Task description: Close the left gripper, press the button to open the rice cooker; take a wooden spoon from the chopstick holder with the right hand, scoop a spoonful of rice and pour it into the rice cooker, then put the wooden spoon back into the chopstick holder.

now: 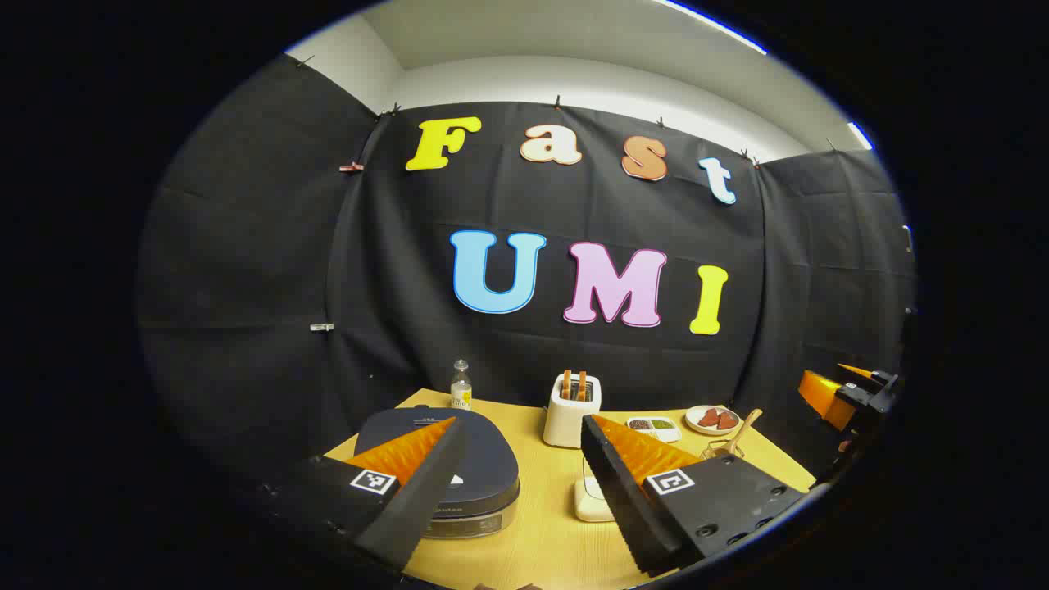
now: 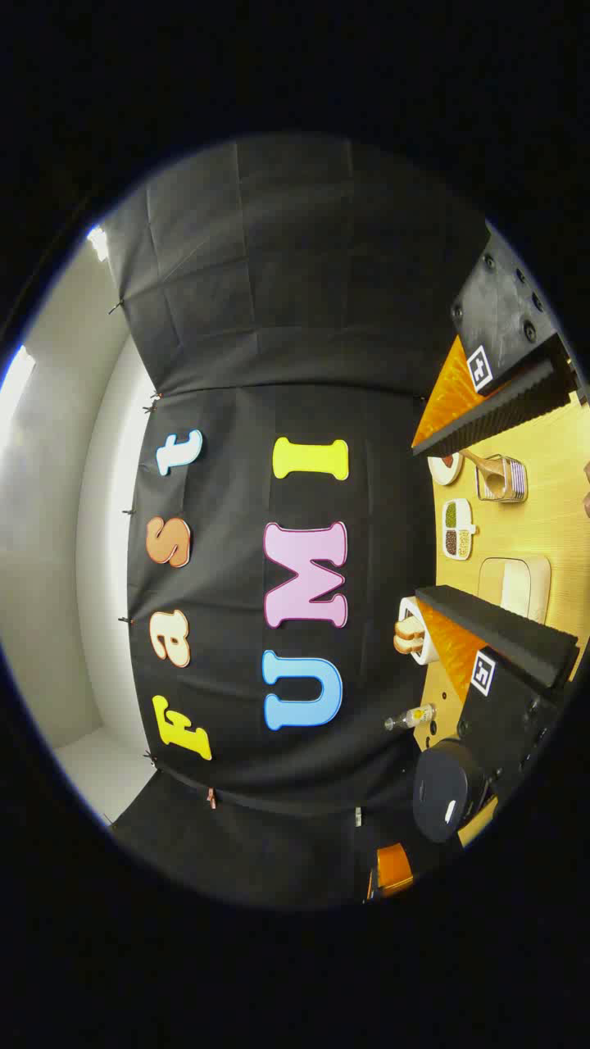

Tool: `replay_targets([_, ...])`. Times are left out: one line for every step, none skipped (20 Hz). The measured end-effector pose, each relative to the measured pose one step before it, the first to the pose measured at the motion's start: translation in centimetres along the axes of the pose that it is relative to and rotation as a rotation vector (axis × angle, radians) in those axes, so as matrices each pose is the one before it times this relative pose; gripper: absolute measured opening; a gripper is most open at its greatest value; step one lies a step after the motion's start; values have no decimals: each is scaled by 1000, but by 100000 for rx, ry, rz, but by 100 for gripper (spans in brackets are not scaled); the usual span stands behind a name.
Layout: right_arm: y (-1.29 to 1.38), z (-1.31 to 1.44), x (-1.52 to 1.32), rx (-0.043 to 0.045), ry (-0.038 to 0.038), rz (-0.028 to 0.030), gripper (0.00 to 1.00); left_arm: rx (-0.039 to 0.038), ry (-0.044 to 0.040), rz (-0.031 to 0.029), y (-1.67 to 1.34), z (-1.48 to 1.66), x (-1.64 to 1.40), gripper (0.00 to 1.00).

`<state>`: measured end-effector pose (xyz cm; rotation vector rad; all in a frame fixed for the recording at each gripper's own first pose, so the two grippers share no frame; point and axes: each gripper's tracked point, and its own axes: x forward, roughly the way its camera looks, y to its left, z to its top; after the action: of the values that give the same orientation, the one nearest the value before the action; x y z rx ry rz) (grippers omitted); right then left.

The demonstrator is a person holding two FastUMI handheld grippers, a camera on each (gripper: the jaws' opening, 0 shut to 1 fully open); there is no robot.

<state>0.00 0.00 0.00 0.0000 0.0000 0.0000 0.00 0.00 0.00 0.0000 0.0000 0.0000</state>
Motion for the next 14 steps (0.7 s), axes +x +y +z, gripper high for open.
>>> replay_targets([143,-270,-69,-112,645,15,98,618,-53,-680,-106,-109,-86,95])
replay_targets([175,-183,-55,70,658,-128,98,557,-217,-541,-19,47,-49,95])
replay_targets([107,-70,-87,318,482,-255,98,415,-189,-406,-54,-128,76,95])
replay_targets([83,62,36,387,145,-334,98,199,375,-308,-43,-25,144,95])
replay_targets([40,136,25,187,-226,-397,98,43,336,-312,-11,-182,-26,95])
replay_targets([89,34,7,-10,-213,-44,98,-108,56,-199,18,96,21,95])
replay_targets([90,62,89,-229,-11,91,98,-180,74,-397,-51,-89,91,95])
replay_targets([106,-62,89,9,42,160,98,-38,41,-163,-10,78,51,95])
replay_targets([59,27,31,171,193,-20,98,-69,-29,-157,56,-150,61,95])
replay_targets([-40,-33,68,321,257,-60,98,-251,132,-377,-39,-40,49,95])
replay_targets([54,-28,9,393,341,34,98,-410,341,-240,-119,-263,-8,95])
replay_targets([90,-110,-31,228,299,81,98,-438,412,31,-3,-81,25,95])
replay_targets([32,-49,-35,-53,448,47,98,-420,339,47,2,-173,-48,95])
replay_targets([-17,-148,30,-108,473,89,98,-291,289,21,4,10,9,95])
